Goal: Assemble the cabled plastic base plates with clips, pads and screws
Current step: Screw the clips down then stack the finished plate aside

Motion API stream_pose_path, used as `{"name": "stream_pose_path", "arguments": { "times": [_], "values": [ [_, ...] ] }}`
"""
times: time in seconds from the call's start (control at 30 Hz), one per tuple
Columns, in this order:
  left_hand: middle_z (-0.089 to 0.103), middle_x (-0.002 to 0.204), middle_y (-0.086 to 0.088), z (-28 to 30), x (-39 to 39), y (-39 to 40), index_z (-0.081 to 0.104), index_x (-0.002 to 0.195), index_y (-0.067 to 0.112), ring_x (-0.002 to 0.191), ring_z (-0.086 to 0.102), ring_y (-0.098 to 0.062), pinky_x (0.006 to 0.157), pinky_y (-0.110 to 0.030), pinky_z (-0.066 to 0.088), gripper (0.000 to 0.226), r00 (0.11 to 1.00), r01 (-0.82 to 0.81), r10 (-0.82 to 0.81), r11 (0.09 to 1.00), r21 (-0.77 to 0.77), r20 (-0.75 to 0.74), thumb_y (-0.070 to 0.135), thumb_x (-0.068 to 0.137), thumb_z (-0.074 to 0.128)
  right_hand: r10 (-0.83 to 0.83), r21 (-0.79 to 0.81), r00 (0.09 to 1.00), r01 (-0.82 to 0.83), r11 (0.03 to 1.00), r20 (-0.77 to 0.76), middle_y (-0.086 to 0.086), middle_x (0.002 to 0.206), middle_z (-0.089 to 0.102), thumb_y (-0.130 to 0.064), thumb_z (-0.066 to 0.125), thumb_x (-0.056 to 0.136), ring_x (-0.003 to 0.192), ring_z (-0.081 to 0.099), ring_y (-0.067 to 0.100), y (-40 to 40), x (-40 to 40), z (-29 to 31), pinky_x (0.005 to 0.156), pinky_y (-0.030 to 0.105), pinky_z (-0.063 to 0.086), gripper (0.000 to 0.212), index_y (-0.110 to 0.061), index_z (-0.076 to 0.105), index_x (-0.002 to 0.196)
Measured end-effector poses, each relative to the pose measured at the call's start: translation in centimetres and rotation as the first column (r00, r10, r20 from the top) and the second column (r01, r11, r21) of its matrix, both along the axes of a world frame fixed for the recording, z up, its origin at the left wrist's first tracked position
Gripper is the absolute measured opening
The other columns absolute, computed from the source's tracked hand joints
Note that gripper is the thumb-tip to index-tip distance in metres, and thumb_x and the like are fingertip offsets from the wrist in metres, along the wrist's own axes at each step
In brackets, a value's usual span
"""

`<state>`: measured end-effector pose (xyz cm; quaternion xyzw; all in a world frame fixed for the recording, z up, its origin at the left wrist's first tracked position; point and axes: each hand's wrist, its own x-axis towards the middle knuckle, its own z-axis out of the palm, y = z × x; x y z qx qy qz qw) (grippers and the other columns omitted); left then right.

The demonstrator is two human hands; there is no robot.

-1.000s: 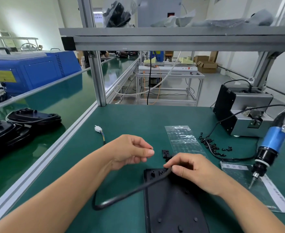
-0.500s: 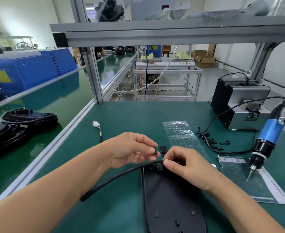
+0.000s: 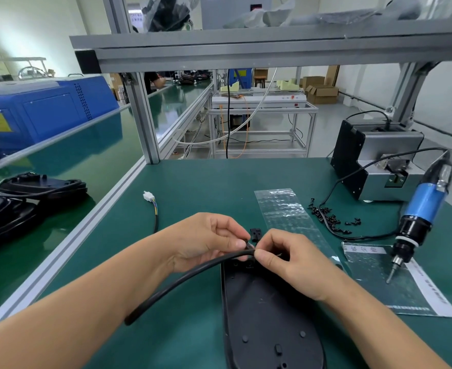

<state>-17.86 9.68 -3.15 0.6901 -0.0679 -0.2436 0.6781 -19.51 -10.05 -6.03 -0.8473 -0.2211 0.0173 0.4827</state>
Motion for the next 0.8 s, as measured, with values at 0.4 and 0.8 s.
{"name": "stream_pose_path", "arguments": {
  "times": [0.4,0.8],
  "values": [
    [0.068,0.073,-0.008,0.38,0.05,0.22,0.073,0.075,0.012,0.064,0.065,-0.012,0.07,-0.027,0.048,0.021,0.995,-0.068,0.063,0.995,0.067,0.071,-0.008,0.078,0.068,-0.039,-0.024,0.998,0.04,0.999,0.042,-0.012,0.075,0.063,-0.02,0.065,0.089,0.07,0.055,-0.007,0.21,-0.31,-0.21,0.069,0.008,0.04,0.017,-0.028,0.06,0.076],
    [0.073,0.085,-0.01,0.84,-0.46,0.32,0.076,0.074,0.017,0.083,0.061,-0.022,0.088,-0.041,0.043,0.024,0.99,-0.013,-0.011,0.986,0.165,0.141,-0.005,0.079,0.07,-0.043,-0.031,0.998,0.045,0.999,0.044,-0.012,0.075,0.063,-0.02,0.065,0.089,0.069,0.054,-0.006,0.18,-0.25,-0.24,0.069,0.008,0.04,0.016,-0.028,0.06,0.076]
  ]
}}
